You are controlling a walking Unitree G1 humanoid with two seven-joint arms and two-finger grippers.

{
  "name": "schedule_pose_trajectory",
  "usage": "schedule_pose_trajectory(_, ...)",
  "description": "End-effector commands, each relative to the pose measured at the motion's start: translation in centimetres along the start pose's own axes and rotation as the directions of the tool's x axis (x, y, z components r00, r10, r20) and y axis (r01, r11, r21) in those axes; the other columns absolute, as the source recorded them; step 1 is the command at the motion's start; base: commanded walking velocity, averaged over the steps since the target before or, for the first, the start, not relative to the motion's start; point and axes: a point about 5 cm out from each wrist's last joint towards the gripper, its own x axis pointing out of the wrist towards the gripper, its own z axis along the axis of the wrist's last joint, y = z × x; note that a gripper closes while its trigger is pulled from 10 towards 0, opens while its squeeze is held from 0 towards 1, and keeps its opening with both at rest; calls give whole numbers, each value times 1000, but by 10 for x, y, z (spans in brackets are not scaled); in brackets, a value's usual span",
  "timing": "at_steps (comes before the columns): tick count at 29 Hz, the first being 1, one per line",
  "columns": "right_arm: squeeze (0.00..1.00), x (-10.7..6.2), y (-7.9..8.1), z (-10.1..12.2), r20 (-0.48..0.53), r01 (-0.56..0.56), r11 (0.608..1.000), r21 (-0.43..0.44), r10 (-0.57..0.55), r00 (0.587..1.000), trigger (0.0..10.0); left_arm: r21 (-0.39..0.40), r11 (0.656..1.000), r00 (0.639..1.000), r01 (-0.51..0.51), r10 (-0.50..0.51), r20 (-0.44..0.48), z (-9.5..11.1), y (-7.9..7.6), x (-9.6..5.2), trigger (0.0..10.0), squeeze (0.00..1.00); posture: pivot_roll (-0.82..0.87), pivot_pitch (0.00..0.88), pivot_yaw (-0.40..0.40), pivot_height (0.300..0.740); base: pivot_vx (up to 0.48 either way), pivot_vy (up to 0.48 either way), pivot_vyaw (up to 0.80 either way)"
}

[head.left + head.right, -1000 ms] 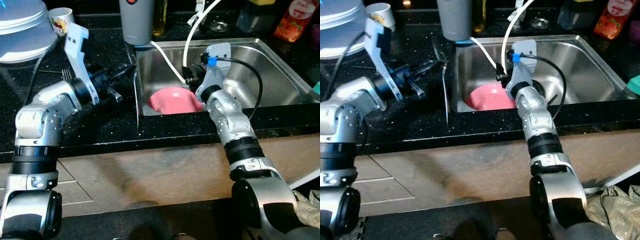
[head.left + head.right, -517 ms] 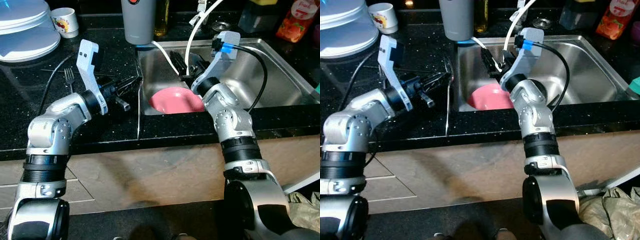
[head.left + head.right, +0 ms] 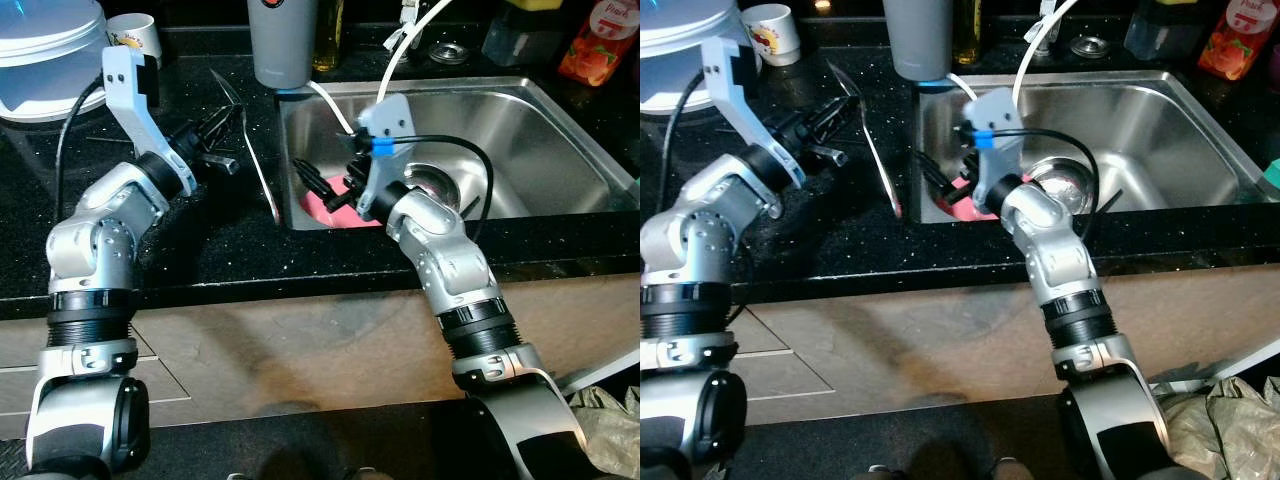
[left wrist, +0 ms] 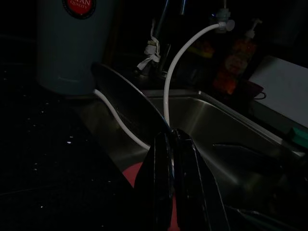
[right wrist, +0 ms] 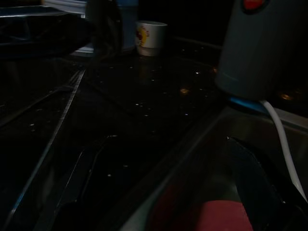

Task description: Kitchen organization

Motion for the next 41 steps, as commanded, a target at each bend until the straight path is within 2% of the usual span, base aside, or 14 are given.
schedule_pose_trajectory(1, 0, -2, 4, -3, -18, -14, 1000, -8, 14, 1000, 10000, 7, 1000, 1000, 13, -13, 15, 2, -4, 2, 0, 0, -2, 116, -7, 740, 0, 0, 0)
schedule_pose_trajectory(6, 0, -2, 10, 3, -4, -43, 999, -5, 43, 999, 10000, 18, 1000, 1000, 8, -8, 8, -3, -5, 4, 0, 0, -5, 108, -2, 740, 0, 0, 0)
schedule_pose_trajectory(12, 0, -2, 19, 11, 24, -100, 991, 90, 98, 995, 10000, 76, 997, 1000, -28, 28, -1, -6, -1, 8, 0, 0, -5, 108, -1, 740, 0, 0, 0)
schedule_pose_trajectory(14, 0, -3, 22, 15, 34, -154, 978, 144, 151, 988, 10000, 109, 993, 999, -48, 48, 2, -6, 1, 8, 0, 0, -5, 110, -1, 740, 0, 0, 0)
schedule_pose_trajectory(20, 0, -7, 35, 8, -33, -239, 965, 107, 244, 969, 10000, 76, 995, 998, -61, 59, 31, -3, 0, 10, 0, 0, -5, 114, -1, 740, 0, 0, 0)
schedule_pose_trajectory(21, 0, -9, 42, -3, -96, -254, 965, 68, 260, 961, 10000, 66, 997, 998, -47, 44, 40, -3, -4, 12, 0, 0, -4, 116, -2, 740, 0, 0, 0)
schedule_pose_trajectory(22, 0, -9, 42, -3, -96, -254, 965, 68, 260, 961, 10000, 66, 997, 998, -47, 44, 40, -3, -4, 12, 0, 0, -4, 116, -2, 740, 0, 0, 0)
schedule_pose_trajectory(25, 0, -8, 41, -12, -161, -222, 975, -3, 219, 962, 10000, 39, 999, 998, -21, 19, 55, -1, -10, 14, 0, 0, -2, 119, -2, 740, 0, 0, 0)
schedule_pose_trajectory(36, 0, -5, 21, -9, -161, -76, 997, -22, 72, 984, 10000, 33, 999, 999, 35, -36, 29, -4, -16, 13, 0, 0, -3, 120, -2, 740, 0, 0, 0)
schedule_pose_trajectory(37, 0, -4, 17, -7, -150, -45, 999, -9, 43, 988, 6902, 36, 999, 999, 36, -37, 27, -4, -16, 12, 0, 0, -3, 120, -2, 740, 0, 0, 0)
schedule_pose_trajectory(39, 0, -4, 16, -7, -145, -35, 999, -2, 35, 989, 6902, 36, 999, 999, 37, -38, 27, -4, -16, 12, 0, 0, -3, 120, -2, 740, 0, 0, 0)
schedule_pose_trajectory(40, 0, -4, 15, -6, -140, -27, 1000, 5, 27, 990, 0, 37, 999, 999, 36, -37, 27, -3, -16, 13, 0, 0, -2, 120, -2, 740, 0, 0, 0)
schedule_pose_trajectory(41, 0, -4, 15, -6, -137, -21, 1000, 9, 23, 990, 0, 37, 999, 999, 37, -38, 27, -3, -16, 13, 0, 0, -2, 120, -2, 740, 0, 0, 0)
